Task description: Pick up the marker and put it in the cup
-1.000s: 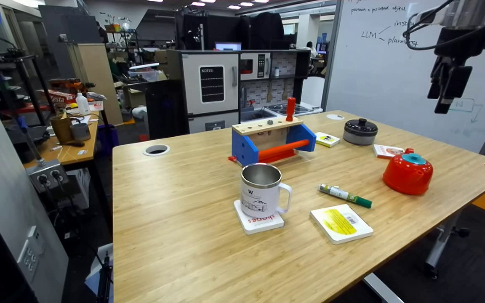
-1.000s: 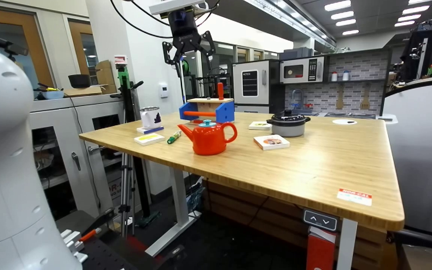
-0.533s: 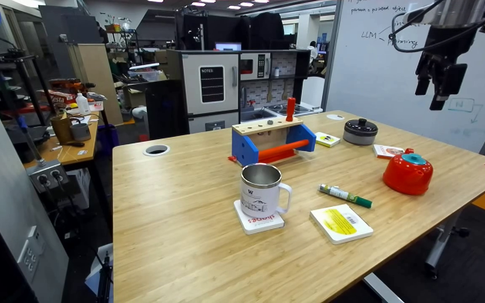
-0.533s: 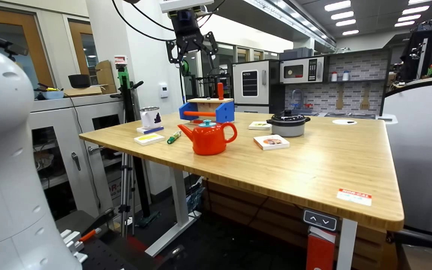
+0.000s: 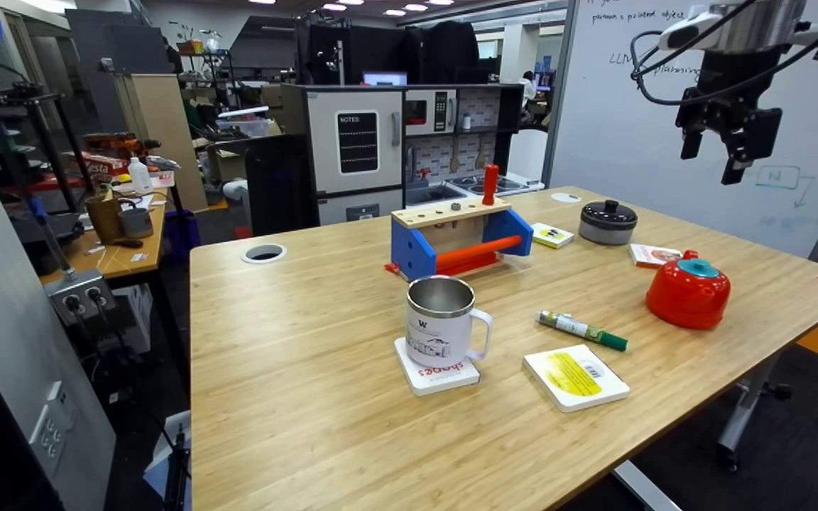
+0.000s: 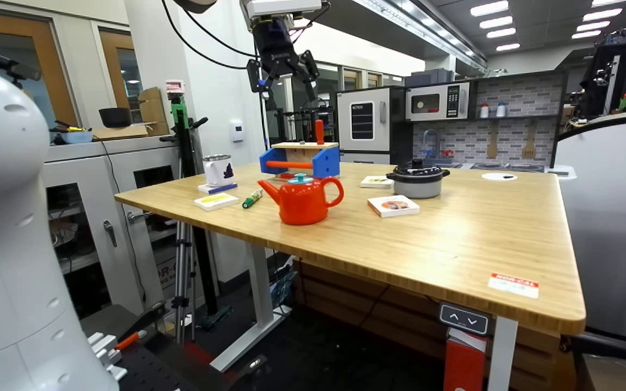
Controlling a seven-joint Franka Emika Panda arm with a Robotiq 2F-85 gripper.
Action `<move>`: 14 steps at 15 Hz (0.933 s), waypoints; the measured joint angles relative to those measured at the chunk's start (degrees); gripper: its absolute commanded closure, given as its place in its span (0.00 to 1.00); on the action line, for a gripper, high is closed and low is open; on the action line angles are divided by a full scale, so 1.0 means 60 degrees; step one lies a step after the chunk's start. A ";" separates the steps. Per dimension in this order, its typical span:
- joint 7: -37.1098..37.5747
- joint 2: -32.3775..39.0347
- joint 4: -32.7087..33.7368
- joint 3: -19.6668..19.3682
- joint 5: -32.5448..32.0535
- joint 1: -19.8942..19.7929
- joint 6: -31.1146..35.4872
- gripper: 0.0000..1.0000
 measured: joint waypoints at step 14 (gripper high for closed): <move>0.0286 0.0346 0.0323 0.0137 0.0007 -0.0064 0.0600 0.00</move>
